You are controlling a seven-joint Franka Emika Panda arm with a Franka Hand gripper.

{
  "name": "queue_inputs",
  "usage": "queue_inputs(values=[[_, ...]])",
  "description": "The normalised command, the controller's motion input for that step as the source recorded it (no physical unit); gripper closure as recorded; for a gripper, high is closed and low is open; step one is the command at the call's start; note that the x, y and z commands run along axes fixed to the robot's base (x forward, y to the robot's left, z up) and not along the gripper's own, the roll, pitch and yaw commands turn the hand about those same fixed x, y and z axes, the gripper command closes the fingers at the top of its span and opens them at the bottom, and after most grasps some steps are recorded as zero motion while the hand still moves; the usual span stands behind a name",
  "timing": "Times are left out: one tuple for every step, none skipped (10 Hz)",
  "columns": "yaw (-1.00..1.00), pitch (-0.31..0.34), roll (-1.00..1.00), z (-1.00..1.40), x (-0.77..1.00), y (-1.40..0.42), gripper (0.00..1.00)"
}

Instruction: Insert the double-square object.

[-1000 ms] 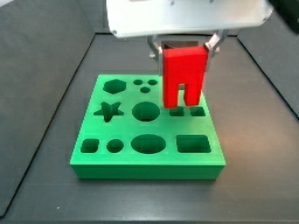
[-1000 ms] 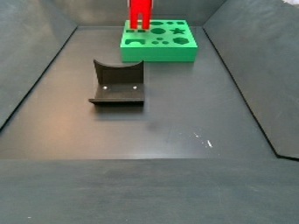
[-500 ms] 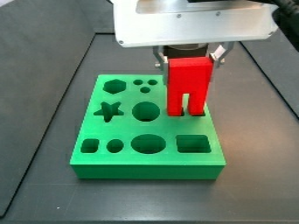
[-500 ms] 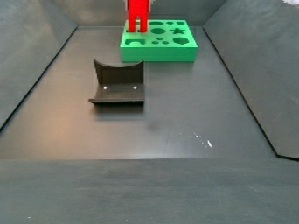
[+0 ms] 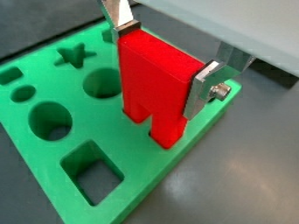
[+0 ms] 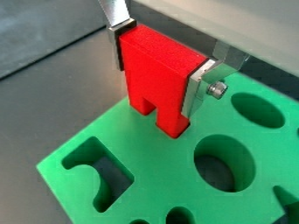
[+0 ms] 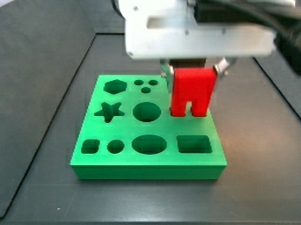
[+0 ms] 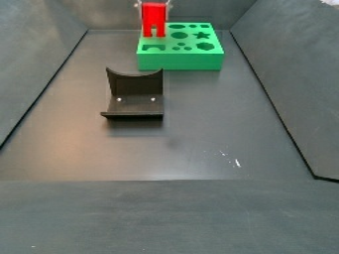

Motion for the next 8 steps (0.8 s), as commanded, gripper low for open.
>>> queue_inputs(values=[[-0.13,0.067,0.0,-0.39,0.18,0.0,1.0],[-0.11,0.069,0.06,-0.37,0.18,0.0,1.0],[-0.08,0.064,0.06,-0.31,0.14,0.0,1.0],[-0.06,0.044,0.01,-0.27,0.11,0.0,1.0],[-0.05,0.03,0.0,-0.25,0.1,0.0,1.0],[-0.02,0.0,0.0,-0.12,0.06,0.0,1.0],[-0.01,0.004,0.0,0.0,0.03,0.0,1.0],[0.0,0.0,0.0,0.0,0.0,0.0,1.0]])
